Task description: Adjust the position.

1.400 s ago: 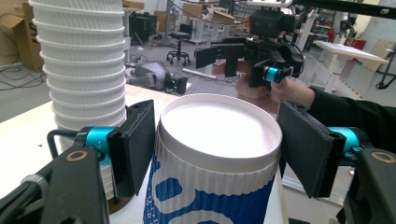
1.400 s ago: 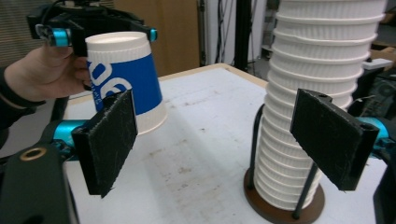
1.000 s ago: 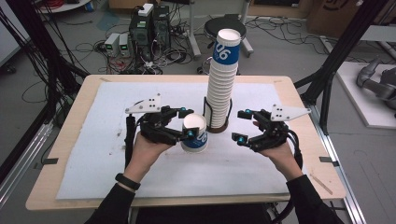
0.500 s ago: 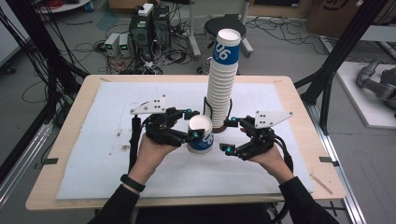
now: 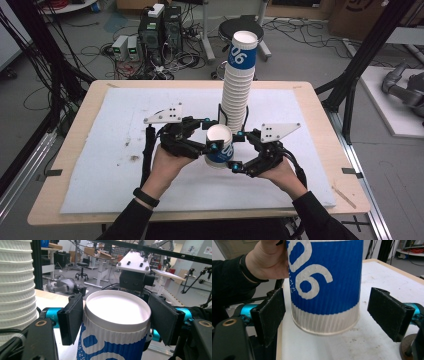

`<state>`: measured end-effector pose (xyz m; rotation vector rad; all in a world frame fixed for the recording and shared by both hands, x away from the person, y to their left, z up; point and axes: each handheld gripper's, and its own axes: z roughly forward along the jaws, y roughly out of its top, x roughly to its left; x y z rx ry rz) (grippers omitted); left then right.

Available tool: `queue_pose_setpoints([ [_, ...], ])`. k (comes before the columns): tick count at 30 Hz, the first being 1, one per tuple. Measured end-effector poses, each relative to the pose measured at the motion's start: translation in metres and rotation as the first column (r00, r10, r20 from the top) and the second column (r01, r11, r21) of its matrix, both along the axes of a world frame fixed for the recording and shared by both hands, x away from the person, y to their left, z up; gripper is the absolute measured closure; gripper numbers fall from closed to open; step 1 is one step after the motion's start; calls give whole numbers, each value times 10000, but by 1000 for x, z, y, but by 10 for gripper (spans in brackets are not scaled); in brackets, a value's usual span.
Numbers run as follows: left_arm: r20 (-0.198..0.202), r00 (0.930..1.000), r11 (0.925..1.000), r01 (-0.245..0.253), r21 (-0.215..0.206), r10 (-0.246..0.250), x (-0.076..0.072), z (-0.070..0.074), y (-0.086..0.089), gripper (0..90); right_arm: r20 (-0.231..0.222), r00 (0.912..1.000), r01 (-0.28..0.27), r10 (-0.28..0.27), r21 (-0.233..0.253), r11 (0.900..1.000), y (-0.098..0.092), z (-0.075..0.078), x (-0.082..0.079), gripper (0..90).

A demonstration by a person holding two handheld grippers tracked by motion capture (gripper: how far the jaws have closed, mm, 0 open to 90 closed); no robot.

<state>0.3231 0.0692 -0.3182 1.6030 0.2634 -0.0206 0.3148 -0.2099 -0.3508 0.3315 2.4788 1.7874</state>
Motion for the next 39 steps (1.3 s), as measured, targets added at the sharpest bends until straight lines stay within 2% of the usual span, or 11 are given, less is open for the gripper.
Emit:
queue_pose_setpoints([
  [2,-12,10000,10000,51,-27,-51,0,0,-2,301,-110,9999,8,-9,-30,10000,2,-1,-1,150],
  [14,-26,9997,9997,238,-56,-238,-2,-1,-9,302,-79,10000,-61,59,-294,9996,10,-6,-1,152],
  [28,-24,9997,9997,253,73,-252,-1,-2,-9,302,82,9999,-125,130,-526,9985,11,-6,-1,209],
  [32,-217,9991,9989,377,291,-370,0,-1,-8,283,224,9996,-181,198,-702,9974,9,-5,0,223],
  [34,-243,9990,9990,385,247,-379,1,-1,-6,275,209,9996,-154,168,-653,9977,8,-4,0,227],
  [36,-419,9982,9975,447,550,-424,2,1,-6,245,270,9995,-167,188,-755,9970,7,-3,1,228],
  [39,-407,9982,9933,487,1052,-446,1,6,-4,219,138,9995,-256,271,-1001,9947,6,-3,2,228],
])
